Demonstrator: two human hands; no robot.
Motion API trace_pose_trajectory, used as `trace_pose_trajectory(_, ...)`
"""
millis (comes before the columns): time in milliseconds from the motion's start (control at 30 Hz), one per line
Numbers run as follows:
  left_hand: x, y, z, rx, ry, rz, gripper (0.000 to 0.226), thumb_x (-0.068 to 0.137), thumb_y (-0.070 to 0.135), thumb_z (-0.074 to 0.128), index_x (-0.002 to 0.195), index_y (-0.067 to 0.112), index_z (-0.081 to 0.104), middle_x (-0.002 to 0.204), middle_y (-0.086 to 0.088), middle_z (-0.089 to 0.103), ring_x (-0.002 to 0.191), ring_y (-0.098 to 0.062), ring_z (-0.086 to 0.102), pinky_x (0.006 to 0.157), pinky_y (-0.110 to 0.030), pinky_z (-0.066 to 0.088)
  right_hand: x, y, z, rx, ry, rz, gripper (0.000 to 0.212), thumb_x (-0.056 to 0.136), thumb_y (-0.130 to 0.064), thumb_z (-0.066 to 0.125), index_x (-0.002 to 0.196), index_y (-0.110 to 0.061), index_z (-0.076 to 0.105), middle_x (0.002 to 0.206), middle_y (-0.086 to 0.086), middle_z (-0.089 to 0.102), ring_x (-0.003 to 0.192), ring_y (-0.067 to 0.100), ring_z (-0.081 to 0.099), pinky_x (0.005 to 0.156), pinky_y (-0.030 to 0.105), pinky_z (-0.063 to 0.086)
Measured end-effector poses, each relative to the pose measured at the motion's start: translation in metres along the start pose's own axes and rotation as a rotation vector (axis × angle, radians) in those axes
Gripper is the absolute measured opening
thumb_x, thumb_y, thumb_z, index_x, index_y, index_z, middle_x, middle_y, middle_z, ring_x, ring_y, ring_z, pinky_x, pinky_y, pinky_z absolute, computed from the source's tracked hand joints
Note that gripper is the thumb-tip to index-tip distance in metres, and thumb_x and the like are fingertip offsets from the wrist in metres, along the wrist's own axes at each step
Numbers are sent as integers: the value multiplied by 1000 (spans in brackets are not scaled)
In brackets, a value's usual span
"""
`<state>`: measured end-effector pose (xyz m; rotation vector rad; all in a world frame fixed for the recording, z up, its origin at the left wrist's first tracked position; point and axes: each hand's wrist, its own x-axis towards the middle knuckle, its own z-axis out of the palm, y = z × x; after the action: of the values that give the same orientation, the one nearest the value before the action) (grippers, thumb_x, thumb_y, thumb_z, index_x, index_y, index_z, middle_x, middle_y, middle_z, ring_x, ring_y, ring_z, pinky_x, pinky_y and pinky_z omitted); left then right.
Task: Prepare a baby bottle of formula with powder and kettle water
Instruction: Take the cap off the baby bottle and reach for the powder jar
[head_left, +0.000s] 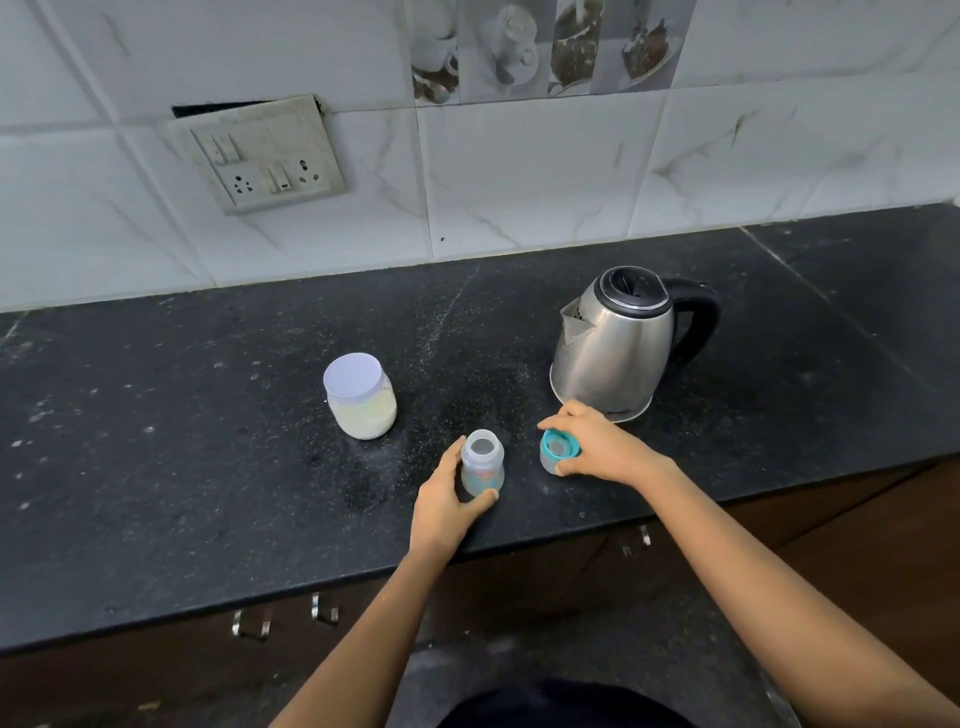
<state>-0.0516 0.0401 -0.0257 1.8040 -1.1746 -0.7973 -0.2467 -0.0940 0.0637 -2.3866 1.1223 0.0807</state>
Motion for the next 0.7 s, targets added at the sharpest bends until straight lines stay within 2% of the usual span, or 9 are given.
trace_pose_trajectory(167,-5,-10,-12,9,27,-24,88,74,29,82,148,26,34,148,11,44,134,-7,43,113,-29,34,0,1,-3,-26,-7,15,66,82,-16,74,141,-21,47,127,0,43,119,15,48,101,29,42)
trace_pose_trajectory(467,-6,-16,-23,33,4,-15,85,76,30,81,147,25,35,148,11,44,135,-6,42,112,-27,34,0,-1,-1,-28,-31,59,64,83,-12,73,141,-23,47,126,1,39,119,17,47,102,29,41)
trace_pose_trajectory(700,-7,-14,-17,68,-5,-2,82,76,31,79,146,27,37,147,11,46,134,-6,43,113,-34,37,-8,-2,9,15,9,106,53,73,-9,77,119,-22,53,114,-1,34,102,16,49,89,27,48)
